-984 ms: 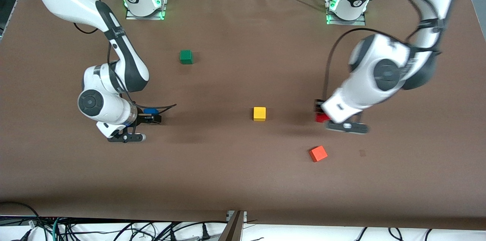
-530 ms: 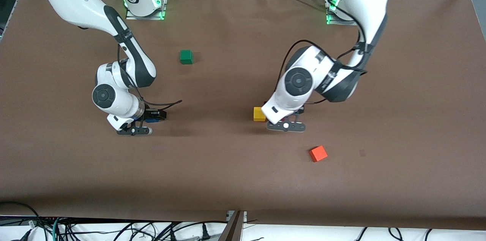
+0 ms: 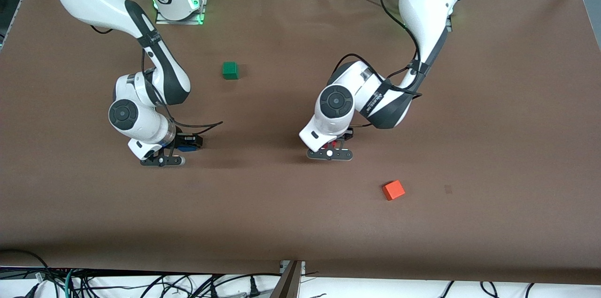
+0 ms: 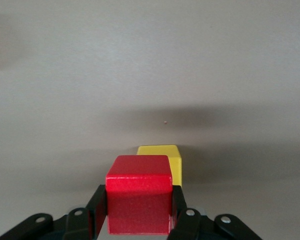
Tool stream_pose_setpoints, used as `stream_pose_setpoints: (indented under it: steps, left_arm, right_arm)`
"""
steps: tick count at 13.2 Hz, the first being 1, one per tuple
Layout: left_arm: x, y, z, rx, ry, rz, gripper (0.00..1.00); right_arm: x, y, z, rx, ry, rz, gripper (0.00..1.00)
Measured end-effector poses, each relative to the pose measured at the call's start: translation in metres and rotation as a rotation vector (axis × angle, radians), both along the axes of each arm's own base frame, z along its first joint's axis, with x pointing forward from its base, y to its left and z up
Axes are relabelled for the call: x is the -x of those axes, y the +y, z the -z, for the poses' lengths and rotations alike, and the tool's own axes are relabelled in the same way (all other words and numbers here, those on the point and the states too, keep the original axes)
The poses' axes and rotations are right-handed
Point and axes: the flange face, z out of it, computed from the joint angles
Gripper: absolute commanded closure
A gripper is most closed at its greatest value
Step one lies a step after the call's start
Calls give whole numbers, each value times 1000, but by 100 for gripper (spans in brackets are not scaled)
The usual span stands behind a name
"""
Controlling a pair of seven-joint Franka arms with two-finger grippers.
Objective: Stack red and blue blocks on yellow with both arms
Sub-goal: 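Lower the red cube onto the yellow cube and open the left gripper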
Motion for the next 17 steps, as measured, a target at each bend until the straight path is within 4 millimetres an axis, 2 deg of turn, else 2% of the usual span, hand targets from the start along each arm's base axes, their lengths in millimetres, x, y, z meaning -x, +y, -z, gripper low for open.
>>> stream_pose_setpoints:
  steps: [5, 8, 10, 14, 17]
  left_arm:
    - [12, -16, 8, -11, 11, 23, 100]
    - [11, -14, 10, -16, 12, 21, 100]
    - [11, -14, 11, -18, 13, 21, 100]
    - [11, -13, 17, -23, 19, 19, 100]
    - [10, -13, 16, -23, 19, 12, 100]
  right_arm:
    - [1, -1, 1, 1, 2, 0, 47]
    - [1, -1, 1, 1, 2, -1, 47]
    - [1, -1, 1, 1, 2, -1, 41]
    - [5, -1, 6, 4, 17, -2, 39]
    - [7, -2, 7, 5, 22, -2, 41]
